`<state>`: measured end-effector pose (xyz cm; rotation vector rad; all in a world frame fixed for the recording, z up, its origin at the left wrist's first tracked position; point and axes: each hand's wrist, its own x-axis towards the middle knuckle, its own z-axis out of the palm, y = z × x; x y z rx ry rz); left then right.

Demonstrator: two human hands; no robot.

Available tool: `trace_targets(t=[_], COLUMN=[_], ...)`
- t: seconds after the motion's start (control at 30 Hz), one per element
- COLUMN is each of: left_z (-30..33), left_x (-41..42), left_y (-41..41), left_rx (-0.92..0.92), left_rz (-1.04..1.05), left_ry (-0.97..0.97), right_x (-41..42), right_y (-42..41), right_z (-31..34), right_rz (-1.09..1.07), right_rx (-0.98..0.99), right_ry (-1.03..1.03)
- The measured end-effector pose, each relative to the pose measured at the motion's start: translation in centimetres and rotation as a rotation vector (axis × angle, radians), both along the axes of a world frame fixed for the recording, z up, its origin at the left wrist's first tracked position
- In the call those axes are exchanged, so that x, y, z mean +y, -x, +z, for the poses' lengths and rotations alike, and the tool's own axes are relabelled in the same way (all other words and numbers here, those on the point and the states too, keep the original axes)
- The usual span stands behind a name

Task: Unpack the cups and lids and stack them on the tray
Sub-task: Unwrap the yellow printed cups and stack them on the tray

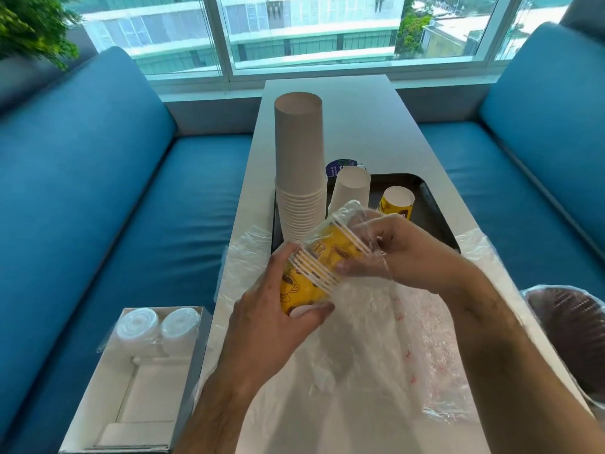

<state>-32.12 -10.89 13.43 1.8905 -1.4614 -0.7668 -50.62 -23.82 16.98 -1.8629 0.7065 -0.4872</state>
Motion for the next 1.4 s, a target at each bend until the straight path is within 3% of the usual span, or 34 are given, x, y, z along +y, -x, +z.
trace_targets(t=[0.13,0.43,0.7,0.9,1.17,1.4], left_z=[0.0,0.0,0.4,0.8,1.1,1.3], left_x=[0.1,0.4,0.2,0.2,0.5,0.4], left_y=[-0.3,-0.8,-1.0,-0.6,-0.6,-0.2], left_rx=[0.026,0.098,0.177,0.272,0.319,0.323], left_rz=[0.026,0.059,0.102,0.101,0.098,0.097], left_ry=[0.011,0.072,0.128,0.147,0.165,0.162], right_x=[-0.2,-0.4,0.2,0.6,-2.0,-4.6], right_y=[0.7,1.4,2.1,1.6,3.1,2.7], right_z=[0.1,-0.5,-1.4,-2.8,-2.5,-2.2], right_rz=[-0.130,-0.316,-0.144,-0.143,-0.716,-0.930], right_rx=[-0.119,-0.161,0.071,0.185,-0.024,-0.072], right_ry=[-0.065,-0.204,-0.207,-0.174,0.163,0.245])
